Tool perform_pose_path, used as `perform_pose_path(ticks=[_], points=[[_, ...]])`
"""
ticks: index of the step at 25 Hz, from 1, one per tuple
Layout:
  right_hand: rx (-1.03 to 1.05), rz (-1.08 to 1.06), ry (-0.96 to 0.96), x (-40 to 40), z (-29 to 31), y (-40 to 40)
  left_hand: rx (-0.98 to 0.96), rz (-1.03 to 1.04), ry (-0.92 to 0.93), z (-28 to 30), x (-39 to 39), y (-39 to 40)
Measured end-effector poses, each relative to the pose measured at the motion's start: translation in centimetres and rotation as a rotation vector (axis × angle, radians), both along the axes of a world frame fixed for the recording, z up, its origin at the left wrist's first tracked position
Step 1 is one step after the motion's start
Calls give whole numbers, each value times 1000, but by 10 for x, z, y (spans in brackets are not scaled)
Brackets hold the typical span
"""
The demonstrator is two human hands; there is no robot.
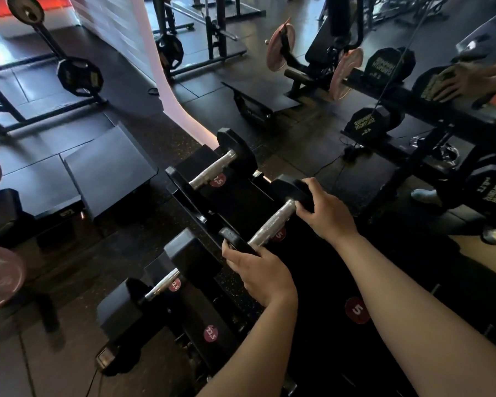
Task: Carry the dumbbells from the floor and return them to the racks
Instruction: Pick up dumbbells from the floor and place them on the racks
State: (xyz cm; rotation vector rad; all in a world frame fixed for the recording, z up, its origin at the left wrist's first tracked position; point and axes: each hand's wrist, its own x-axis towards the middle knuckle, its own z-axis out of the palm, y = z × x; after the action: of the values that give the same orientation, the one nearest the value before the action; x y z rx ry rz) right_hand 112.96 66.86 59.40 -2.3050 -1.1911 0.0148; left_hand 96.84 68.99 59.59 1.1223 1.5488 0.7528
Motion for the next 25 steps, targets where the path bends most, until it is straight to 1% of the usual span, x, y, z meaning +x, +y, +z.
perform_pose_path(ticks=[2, 4, 6, 8, 11, 13, 16, 19, 22, 25], points=[[-38, -15, 116, -8, 8, -6, -13, -30, -17, 7, -5, 2], [33, -80, 186, -22, 18, -21, 75, -104, 32, 14, -11, 1], [147, -184, 183, -36, 29, -42, 262, -202, 96, 19, -18, 2], [195, -266, 177, -50, 37, -73, 454, -319, 134, 25, -25, -2], [170, -345, 102, -64, 50, -135, 633, -510, 118, 39, -25, -21], [127, -420, 66, -70, 58, -185, 715, -706, 80, 50, -19, -47], [134, -560, 25, -90, 75, -268, 785, -1002, 14, 70, -9, -103], [176, -704, 20, -126, 88, -351, 802, -1223, -55, 87, -7, -177], [173, -899, -27, -188, 95, -455, 865, -1441, -128, 107, -26, -282], [174, -1090, -56, -270, 105, -559, 951, -1659, -207, 126, -67, -387]])
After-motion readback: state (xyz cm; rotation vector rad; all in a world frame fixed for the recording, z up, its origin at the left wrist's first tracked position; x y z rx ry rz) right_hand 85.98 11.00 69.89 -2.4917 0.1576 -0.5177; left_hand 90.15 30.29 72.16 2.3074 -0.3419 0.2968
